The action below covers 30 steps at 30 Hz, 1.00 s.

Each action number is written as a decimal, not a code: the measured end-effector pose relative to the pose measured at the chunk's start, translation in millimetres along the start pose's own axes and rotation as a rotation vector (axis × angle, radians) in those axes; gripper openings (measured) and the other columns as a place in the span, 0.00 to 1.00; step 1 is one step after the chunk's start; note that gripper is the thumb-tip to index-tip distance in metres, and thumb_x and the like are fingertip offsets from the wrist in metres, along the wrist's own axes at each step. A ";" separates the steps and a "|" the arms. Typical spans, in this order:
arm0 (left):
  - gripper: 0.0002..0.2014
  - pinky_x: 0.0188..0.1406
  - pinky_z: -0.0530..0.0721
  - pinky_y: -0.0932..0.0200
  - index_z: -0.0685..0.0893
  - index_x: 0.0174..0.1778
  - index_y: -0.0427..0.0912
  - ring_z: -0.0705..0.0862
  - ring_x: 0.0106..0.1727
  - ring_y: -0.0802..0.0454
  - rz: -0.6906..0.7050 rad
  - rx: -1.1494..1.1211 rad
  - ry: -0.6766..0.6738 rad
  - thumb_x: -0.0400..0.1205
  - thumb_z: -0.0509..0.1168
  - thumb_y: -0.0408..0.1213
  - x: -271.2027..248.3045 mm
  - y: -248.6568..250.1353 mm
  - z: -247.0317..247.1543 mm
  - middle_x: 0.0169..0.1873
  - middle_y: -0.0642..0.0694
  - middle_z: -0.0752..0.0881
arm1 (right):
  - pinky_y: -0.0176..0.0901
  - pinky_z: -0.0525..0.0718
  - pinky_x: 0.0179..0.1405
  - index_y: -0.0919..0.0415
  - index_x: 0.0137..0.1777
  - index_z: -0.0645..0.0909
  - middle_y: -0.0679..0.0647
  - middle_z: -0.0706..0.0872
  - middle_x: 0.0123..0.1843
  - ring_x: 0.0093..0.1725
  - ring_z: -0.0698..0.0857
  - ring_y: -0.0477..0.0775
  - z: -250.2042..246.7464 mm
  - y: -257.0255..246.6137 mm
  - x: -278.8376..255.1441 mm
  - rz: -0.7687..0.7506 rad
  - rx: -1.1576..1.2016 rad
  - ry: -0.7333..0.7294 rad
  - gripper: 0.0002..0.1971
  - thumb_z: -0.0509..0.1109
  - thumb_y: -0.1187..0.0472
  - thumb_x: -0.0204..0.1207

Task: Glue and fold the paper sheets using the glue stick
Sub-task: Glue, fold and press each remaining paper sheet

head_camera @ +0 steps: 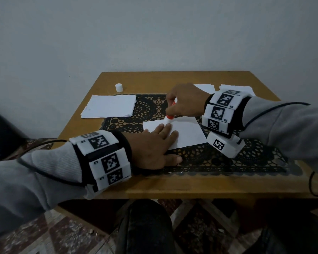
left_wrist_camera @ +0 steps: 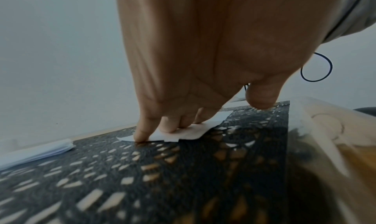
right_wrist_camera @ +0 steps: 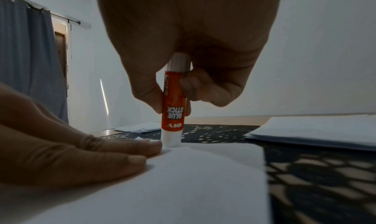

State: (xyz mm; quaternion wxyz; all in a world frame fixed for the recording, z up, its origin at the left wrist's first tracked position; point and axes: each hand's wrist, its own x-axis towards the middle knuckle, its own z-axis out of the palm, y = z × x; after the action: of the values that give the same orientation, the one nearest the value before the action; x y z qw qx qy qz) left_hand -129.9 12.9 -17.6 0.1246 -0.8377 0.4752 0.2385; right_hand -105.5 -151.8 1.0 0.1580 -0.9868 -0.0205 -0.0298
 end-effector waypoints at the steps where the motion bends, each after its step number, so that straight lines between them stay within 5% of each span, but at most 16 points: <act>1: 0.39 0.82 0.43 0.40 0.33 0.83 0.46 0.34 0.83 0.46 0.001 0.002 0.003 0.84 0.43 0.62 0.0 0.2 -0.5 0.82 0.43 0.30 | 0.42 0.75 0.35 0.62 0.35 0.83 0.59 0.87 0.41 0.38 0.79 0.51 -1.3 2.9 -1.8 0.007 -0.001 -0.003 0.10 0.75 0.56 0.71; 7: 0.37 0.83 0.52 0.43 0.38 0.84 0.44 0.41 0.85 0.46 0.000 0.048 0.044 0.85 0.43 0.60 -0.9 1.0 -3.7 0.83 0.42 0.36 | 0.38 0.69 0.28 0.63 0.35 0.82 0.55 0.83 0.35 0.37 0.78 0.51 -11.2 16.0 -15.1 0.063 -0.056 0.000 0.10 0.75 0.57 0.70; 13: 0.29 0.73 0.71 0.45 0.60 0.82 0.48 0.71 0.74 0.42 0.057 0.136 0.190 0.86 0.49 0.57 6.3 -6.2 -16.7 0.78 0.43 0.66 | 0.41 0.72 0.31 0.60 0.32 0.81 0.53 0.82 0.34 0.38 0.78 0.52 -17.9 35.4 -19.0 0.104 -0.112 -0.005 0.11 0.75 0.55 0.69; 19: 0.29 0.61 0.73 0.54 0.61 0.82 0.51 0.71 0.65 0.44 0.130 0.191 0.279 0.84 0.60 0.41 27.2 -18.2 -28.1 0.65 0.44 0.72 | 0.47 0.77 0.39 0.63 0.34 0.84 0.58 0.86 0.40 0.42 0.82 0.56 -31.0 42.6 -22.4 0.140 -0.217 -0.010 0.13 0.74 0.51 0.70; 22: 0.31 0.61 0.75 0.48 0.61 0.82 0.52 0.71 0.64 0.44 0.125 0.236 0.295 0.82 0.62 0.40 35.2 -18.3 -29.7 0.62 0.43 0.72 | 0.45 0.73 0.35 0.67 0.38 0.86 0.63 0.87 0.43 0.41 0.81 0.58 -35.7 41.1 -22.9 0.113 -0.193 0.067 0.15 0.72 0.52 0.71; 30: 0.31 0.62 0.73 0.50 0.58 0.83 0.51 0.69 0.64 0.41 0.115 0.293 0.275 0.83 0.60 0.40 43.5 -16.3 -28.8 0.64 0.42 0.69 | 0.51 0.84 0.47 0.57 0.35 0.87 0.47 0.84 0.39 0.47 0.83 0.53 -15.5 37.4 -22.4 0.083 -0.077 0.057 0.09 0.73 0.53 0.72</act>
State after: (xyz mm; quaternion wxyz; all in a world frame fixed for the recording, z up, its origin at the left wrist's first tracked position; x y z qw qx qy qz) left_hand -88.9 -23.3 -15.9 0.1650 -0.8068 0.5645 0.0569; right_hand -126.7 -192.9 2.7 0.1215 -0.9909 0.0260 -0.0519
